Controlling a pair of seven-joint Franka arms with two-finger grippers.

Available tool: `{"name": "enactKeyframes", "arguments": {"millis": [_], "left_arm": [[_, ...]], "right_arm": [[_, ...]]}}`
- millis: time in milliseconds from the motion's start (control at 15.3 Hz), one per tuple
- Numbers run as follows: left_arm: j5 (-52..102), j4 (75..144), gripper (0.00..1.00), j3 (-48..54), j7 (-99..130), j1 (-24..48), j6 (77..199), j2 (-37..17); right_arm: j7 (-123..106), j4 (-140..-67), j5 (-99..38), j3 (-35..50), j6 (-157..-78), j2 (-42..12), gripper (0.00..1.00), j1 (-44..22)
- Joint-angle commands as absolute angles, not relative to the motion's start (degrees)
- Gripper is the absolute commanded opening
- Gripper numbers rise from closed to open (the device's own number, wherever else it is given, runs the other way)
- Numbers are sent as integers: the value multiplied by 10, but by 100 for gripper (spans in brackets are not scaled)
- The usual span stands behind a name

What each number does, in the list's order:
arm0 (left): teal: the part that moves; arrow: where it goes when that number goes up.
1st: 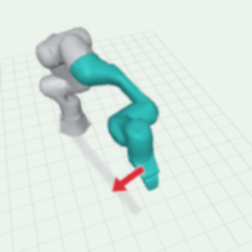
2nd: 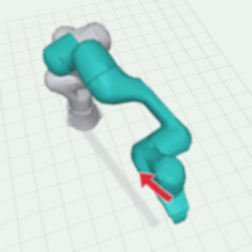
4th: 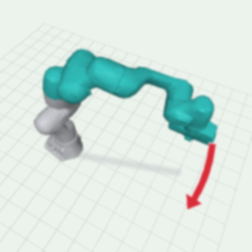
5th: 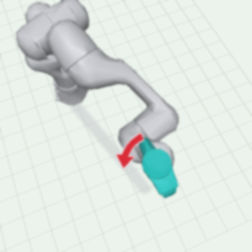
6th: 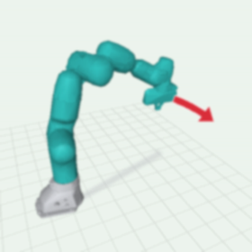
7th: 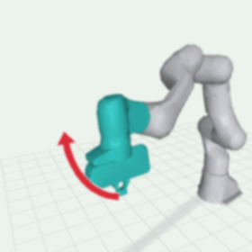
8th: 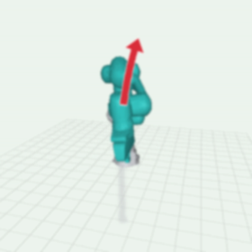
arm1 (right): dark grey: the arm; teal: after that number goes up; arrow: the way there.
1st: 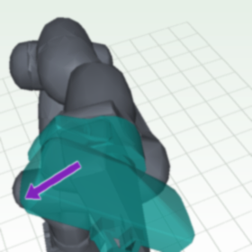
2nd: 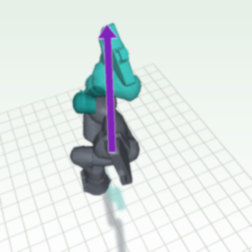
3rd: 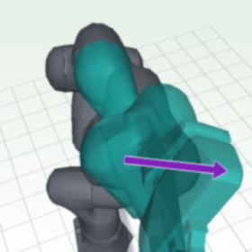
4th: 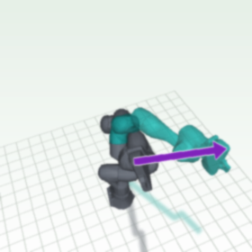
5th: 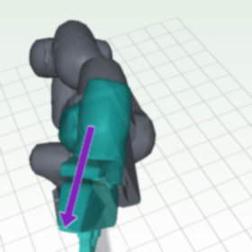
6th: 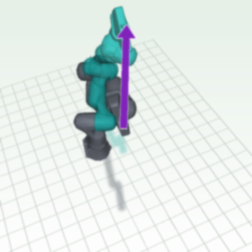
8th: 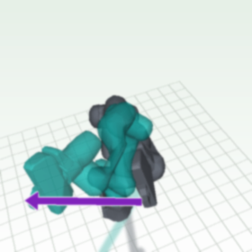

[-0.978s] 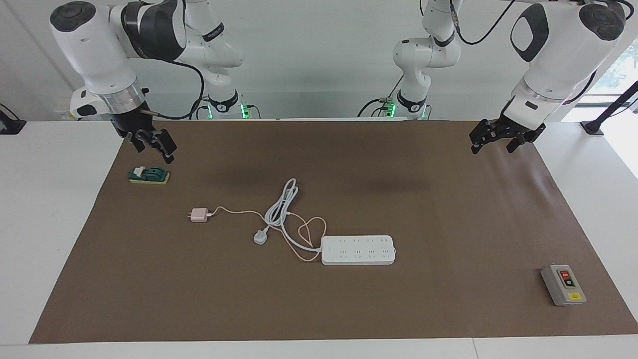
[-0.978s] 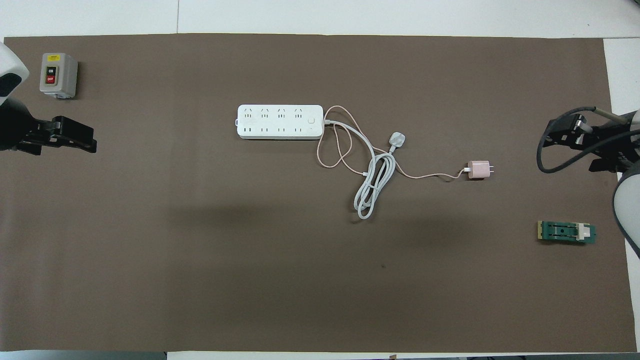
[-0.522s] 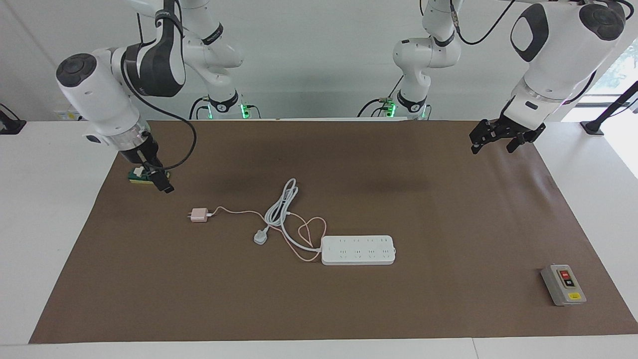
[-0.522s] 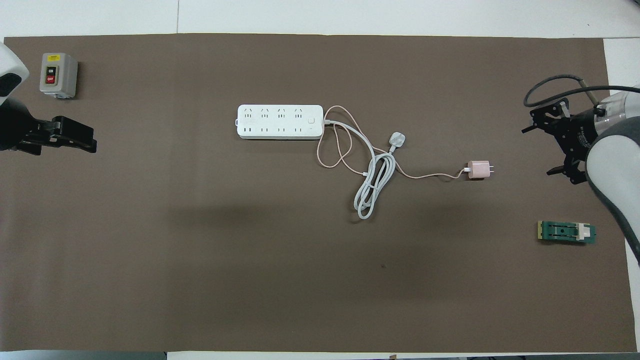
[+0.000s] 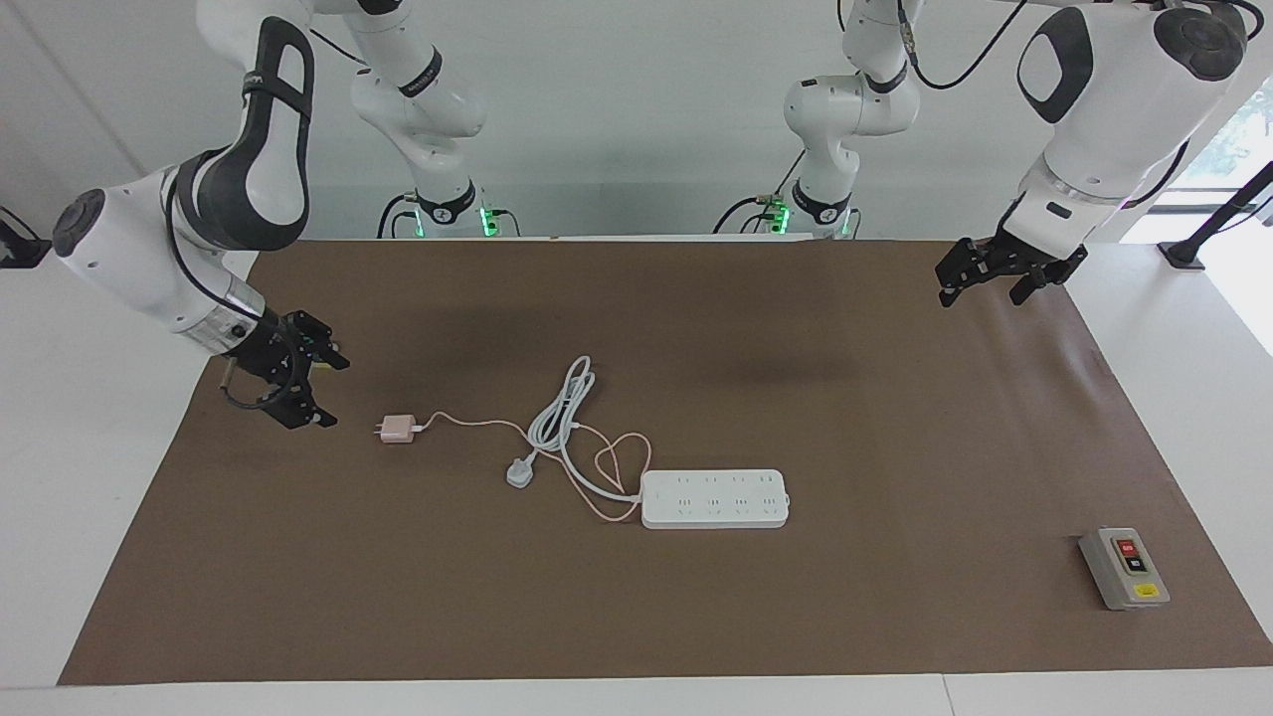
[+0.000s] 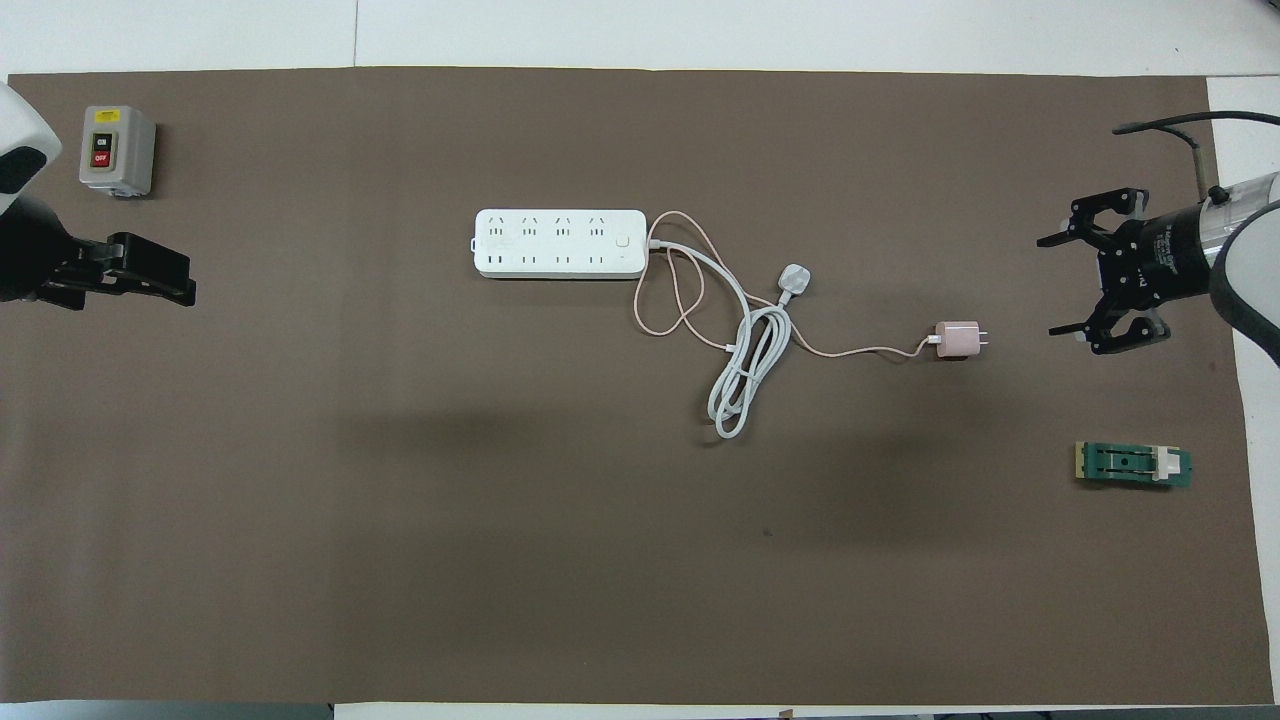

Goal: Plug charger into power strip
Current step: 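Reach the right gripper down to the pink charger and grasp it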

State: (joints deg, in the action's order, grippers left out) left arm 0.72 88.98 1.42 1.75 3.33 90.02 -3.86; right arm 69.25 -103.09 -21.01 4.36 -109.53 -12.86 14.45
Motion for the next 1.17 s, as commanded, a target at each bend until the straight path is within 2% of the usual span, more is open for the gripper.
{"name": "enactKeyframes", "arguments": {"millis": [0,196,391,783,1109], "left_arm": [[1,898,100,13,13,33,907,-29],[32,902,100,11,11,28,914,-29],[102,904,100,9,7,11,920,-37],[225,930,100,9,-22,-26,930,-50],[332,983,100,9,-105,-46,972,-54]], "right_arm": [[695,-1018,-221,48,-1097,-175,100,152],[665,-1018,-230,49,-1109,-215,100,146],[658,-1026,-250,48,-1117,-229,100,145],[638,-1097,-274,49,-1145,-222,100,146],[628,-1109,-279,49,-1155,-217,100,149]]}}
